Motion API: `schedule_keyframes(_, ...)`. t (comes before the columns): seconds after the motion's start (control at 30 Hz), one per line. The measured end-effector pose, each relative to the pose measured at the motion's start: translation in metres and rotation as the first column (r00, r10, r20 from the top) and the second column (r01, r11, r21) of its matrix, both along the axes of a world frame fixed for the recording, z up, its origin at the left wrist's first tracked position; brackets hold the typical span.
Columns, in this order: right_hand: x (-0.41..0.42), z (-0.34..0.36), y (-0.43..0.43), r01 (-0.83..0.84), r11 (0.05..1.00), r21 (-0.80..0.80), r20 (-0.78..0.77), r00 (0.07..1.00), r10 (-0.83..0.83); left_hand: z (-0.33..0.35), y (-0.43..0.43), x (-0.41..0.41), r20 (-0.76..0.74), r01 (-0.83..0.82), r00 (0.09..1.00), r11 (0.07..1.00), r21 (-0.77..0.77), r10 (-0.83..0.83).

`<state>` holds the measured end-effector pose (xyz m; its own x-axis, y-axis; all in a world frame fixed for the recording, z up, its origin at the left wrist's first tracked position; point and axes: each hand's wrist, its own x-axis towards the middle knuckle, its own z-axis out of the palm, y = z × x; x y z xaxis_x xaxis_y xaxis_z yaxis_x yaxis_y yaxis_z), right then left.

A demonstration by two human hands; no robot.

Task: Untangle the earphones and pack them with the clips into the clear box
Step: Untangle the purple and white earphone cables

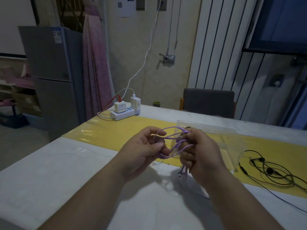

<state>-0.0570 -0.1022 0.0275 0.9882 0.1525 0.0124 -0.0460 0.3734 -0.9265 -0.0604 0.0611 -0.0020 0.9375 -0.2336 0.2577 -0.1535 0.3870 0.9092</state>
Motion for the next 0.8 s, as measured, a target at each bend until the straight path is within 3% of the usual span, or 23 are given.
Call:
schedule_keyframes(0.2, 0.001, 0.006, -0.008, 0.011, 0.981, 0.194, -0.172, 0.985, 0.023, 0.013, -0.004, 0.011, 0.043, -0.33, 0.943, 0.901, 0.283, 0.331)
schedule_keyframes(0.27, 0.001, 0.007, -0.007, 0.062, 0.989, 0.133, -0.207, 0.978, -0.034, 0.012, -0.002, 0.011, -0.076, -0.242, 0.957, 0.919, 0.312, 0.278)
schedule_keyframes(0.43, 0.005, -0.004, -0.005, 0.139, 0.983, -0.122, -0.17, 0.973, -0.159, 0.015, 0.0, 0.017, -0.407, -0.071, 0.904, 0.983, 0.169, 0.135)
schedule_keyframes(0.53, 0.006, -0.007, -0.006, 0.13, 0.97, -0.206, -0.163, 0.973, -0.165, 0.018, 0.006, 0.03, -0.475, -0.099, 0.863, 0.98, 0.171, 0.17)
schedule_keyframes(0.6, 0.005, -0.012, -0.002, 0.012, 0.957, -0.289, -0.171, 0.983, -0.064, 0.019, 0.002, 0.035, -0.468, -0.134, 0.853, 0.965, 0.227, 0.229)
schedule_keyframes(0.67, -0.001, -0.019, 0.001, -0.122, 0.851, -0.511, -0.111, 0.991, 0.076, 0.021, -0.008, 0.038, -0.434, -0.176, 0.847, 0.931, 0.319, 0.308)
schedule_keyframes(0.8, -0.008, -0.024, 0.003, -0.17, 0.492, -0.854, -0.021, 0.956, 0.294, 0.012, -0.026, 0.043, -0.29, -0.192, 0.862, 0.797, 0.572, 0.415)
